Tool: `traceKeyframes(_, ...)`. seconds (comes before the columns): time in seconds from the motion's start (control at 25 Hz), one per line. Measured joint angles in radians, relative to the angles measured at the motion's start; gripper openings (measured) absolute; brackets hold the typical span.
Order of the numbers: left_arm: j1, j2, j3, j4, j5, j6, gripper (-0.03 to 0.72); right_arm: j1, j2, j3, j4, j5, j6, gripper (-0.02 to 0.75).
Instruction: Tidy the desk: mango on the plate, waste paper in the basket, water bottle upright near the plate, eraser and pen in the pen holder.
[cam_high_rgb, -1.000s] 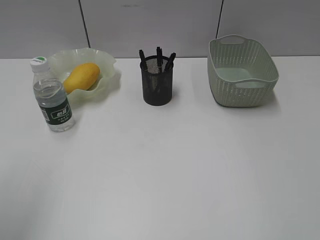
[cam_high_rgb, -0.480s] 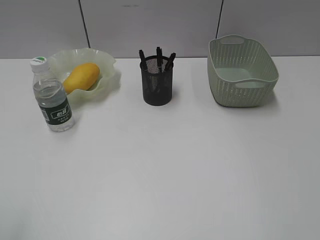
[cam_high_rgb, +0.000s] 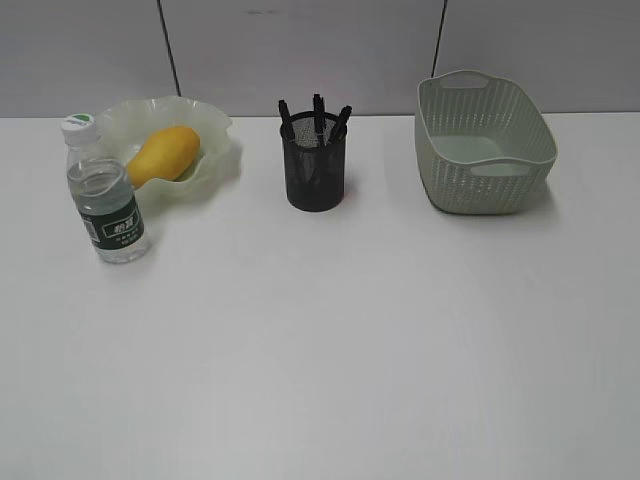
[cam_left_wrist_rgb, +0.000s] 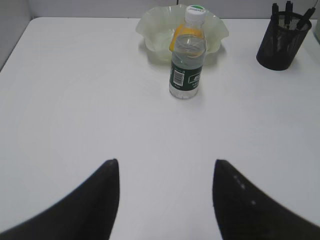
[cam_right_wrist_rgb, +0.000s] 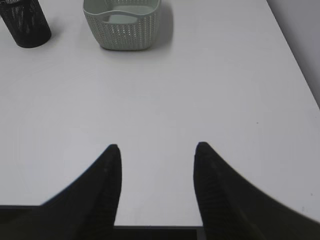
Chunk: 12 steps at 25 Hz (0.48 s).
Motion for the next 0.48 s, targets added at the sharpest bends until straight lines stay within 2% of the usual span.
traceKeyframes(0.48, 0.0, -0.013, 0.016, -0.005, -0.001, -0.001, 0.447, 0.0, 0.0, 0.0, 0.0, 0.0, 0.0, 0.384)
